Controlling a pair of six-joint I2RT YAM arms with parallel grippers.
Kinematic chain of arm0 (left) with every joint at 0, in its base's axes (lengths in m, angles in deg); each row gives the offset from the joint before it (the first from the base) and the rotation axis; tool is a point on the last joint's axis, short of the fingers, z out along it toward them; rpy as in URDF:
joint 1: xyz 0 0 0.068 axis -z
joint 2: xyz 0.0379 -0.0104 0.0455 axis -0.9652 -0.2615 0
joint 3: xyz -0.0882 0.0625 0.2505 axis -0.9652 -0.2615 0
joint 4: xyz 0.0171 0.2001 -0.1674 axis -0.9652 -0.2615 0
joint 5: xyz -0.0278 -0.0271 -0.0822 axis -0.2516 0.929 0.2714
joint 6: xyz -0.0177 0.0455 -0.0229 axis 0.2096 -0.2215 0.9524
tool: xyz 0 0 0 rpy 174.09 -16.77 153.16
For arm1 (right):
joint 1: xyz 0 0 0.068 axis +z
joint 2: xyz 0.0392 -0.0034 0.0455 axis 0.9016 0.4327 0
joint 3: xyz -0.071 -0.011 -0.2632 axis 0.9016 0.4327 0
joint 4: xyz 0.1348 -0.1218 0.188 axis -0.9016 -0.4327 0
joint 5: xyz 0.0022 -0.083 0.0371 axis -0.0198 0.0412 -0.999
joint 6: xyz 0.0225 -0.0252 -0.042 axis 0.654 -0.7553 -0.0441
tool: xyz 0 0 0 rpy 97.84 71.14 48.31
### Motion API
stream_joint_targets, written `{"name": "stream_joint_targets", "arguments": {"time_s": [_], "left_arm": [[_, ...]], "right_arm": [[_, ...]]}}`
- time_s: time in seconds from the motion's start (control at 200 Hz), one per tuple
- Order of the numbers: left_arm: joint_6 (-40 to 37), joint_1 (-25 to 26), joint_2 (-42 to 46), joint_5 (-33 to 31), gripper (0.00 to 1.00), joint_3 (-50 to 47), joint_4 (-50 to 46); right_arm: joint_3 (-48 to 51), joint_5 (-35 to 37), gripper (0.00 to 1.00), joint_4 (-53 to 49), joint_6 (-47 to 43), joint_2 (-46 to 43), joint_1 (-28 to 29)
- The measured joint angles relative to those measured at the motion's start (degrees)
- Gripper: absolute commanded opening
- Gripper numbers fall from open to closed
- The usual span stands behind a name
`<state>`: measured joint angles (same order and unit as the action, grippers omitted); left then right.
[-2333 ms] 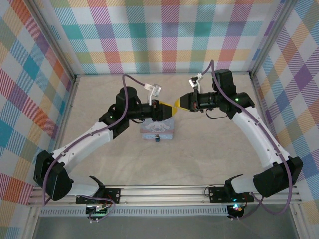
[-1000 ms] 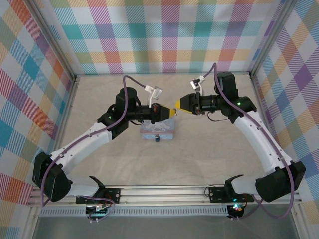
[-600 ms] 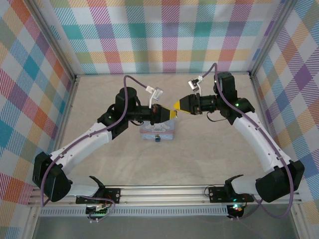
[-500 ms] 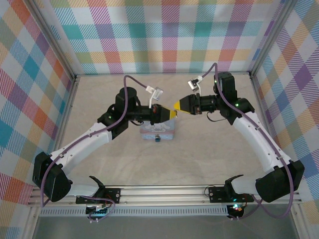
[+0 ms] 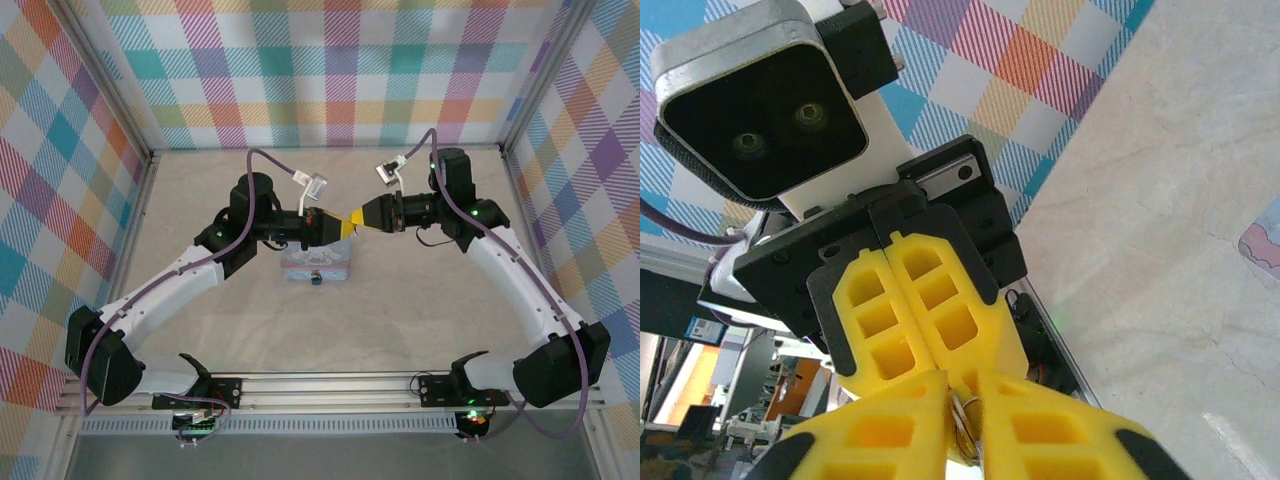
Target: Unlock a padlock with a key
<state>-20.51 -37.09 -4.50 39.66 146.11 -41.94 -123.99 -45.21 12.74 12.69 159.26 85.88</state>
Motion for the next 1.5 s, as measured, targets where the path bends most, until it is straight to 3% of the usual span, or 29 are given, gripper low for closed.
{"name": "stream_joint_targets", "arguments": {"time_s": [0.075, 0.195, 0.295, 0.38, 0.615, 0.71, 0.915, 1.025, 1.15, 1.34, 1.4, 1.5], "left_arm": [[0.00, 0.00, 0.00, 0.39, 0.00, 0.02, 0.02], [0.15, -0.02, 0.00, 0.66, 0.00, 0.09, 0.04], [-0.04, 0.00, 0.00, 0.61, 0.20, 0.28, 0.02], [0.46, 0.04, 0.00, 0.46, 0.30, 0.35, -0.11], [0.42, 0.04, 0.55, -1.09, 0.35, 0.35, -0.04], [0.42, 0.04, 0.94, -1.77, 0.34, 0.33, 0.02], [0.57, 0.04, 1.70, -2.08, 0.18, -0.09, 0.20], [0.68, 0.04, 1.86, -1.95, 0.25, -0.11, 0.39], [0.85, 0.04, 1.88, -1.86, 0.25, -0.44, 0.61], [2.08, 0.04, 1.81, -1.07, 0.00, -0.55, 1.57], [2.12, 0.02, 1.57, -1.03, 0.00, -0.57, 1.84], [2.14, 0.02, 1.53, -0.98, 0.00, -0.57, 1.84]], "right_arm": [[0.09, -0.33, 0.00, 0.11, -0.26, -0.13, -0.13], [0.11, -0.50, 0.00, 0.17, -0.76, -0.26, -0.13], [0.11, -0.24, 0.00, 0.31, -0.94, -0.55, -0.13], [0.11, 0.20, 0.00, 0.31, -0.92, -1.01, 0.22], [0.11, 1.66, 0.00, 1.03, 0.22, -2.10, 0.42], [0.11, 2.12, 0.00, 1.42, 0.87, -2.25, 0.39], [0.11, 3.41, 0.00, 1.90, 1.95, -2.86, 0.24], [0.11, 4.04, 0.00, 2.45, 2.38, -3.04, 0.20], [0.20, 4.31, 0.00, 3.21, 3.19, -3.19, 0.20], [0.92, 4.48, 0.00, 4.87, 3.61, -3.26, 0.15], [1.07, 4.50, 0.00, 5.07, 3.61, -3.43, 0.00], [1.42, 4.85, 0.13, 5.05, 3.63, -3.76, -0.09]]}}
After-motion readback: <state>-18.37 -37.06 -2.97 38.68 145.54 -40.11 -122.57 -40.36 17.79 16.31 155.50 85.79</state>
